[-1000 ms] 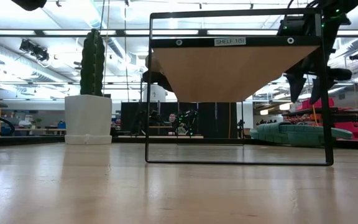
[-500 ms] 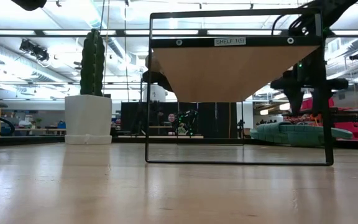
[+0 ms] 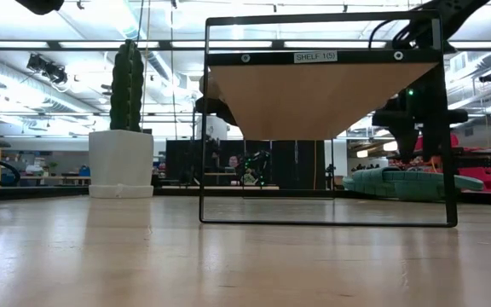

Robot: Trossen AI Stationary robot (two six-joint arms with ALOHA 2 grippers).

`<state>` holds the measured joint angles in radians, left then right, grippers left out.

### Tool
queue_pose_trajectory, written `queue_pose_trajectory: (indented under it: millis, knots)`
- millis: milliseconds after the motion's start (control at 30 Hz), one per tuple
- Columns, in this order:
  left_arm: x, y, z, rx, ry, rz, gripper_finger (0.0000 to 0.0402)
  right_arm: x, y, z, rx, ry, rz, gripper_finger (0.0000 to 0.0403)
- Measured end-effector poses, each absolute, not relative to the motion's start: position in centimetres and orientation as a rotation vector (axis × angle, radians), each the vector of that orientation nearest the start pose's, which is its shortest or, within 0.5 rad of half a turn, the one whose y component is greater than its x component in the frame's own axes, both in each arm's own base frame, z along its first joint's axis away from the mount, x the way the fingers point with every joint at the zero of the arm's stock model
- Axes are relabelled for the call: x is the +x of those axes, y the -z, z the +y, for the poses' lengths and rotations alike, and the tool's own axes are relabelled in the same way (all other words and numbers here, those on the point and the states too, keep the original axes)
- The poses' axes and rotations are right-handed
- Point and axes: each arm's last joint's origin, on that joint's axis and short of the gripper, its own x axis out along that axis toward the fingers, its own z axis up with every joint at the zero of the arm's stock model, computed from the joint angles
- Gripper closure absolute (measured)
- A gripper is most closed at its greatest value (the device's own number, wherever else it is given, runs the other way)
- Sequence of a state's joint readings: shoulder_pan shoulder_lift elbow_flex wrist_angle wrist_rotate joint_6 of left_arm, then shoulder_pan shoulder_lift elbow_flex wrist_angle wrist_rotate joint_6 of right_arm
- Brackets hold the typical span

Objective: Pick and place slides into the shelf
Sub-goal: Put the green slides on the shelf

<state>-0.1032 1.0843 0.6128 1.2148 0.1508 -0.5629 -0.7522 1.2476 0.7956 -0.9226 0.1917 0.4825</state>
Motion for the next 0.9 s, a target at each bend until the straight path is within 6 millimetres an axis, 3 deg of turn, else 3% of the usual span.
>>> queue_pose_trajectory:
  millis: [367,533,733,900]
  knots:
    - [21.1,-34.4,-2.6,-0.515,0.445,-0.656,0.0210,14.2,-20.6,-14.0,0.747,1.118,1.201,0.0133]
    - [21.1,-34.4,-2.6,-0.515,0.445,-0.656,0.0205,14.2,-20.3,-14.2,0.820,1.193,1.175,0.0133]
    - [21.1,-34.4,-2.6,-0.516,0.445,-0.656,0.0209,13.3,-20.7,-15.7,0.954,1.326,1.018,0.0133]
    - [21.1,-34.4,-2.6,-0.516,0.445,-0.656,0.0204,12.4,-22.4,-17.5,1.012,1.364,0.919,0.0133]
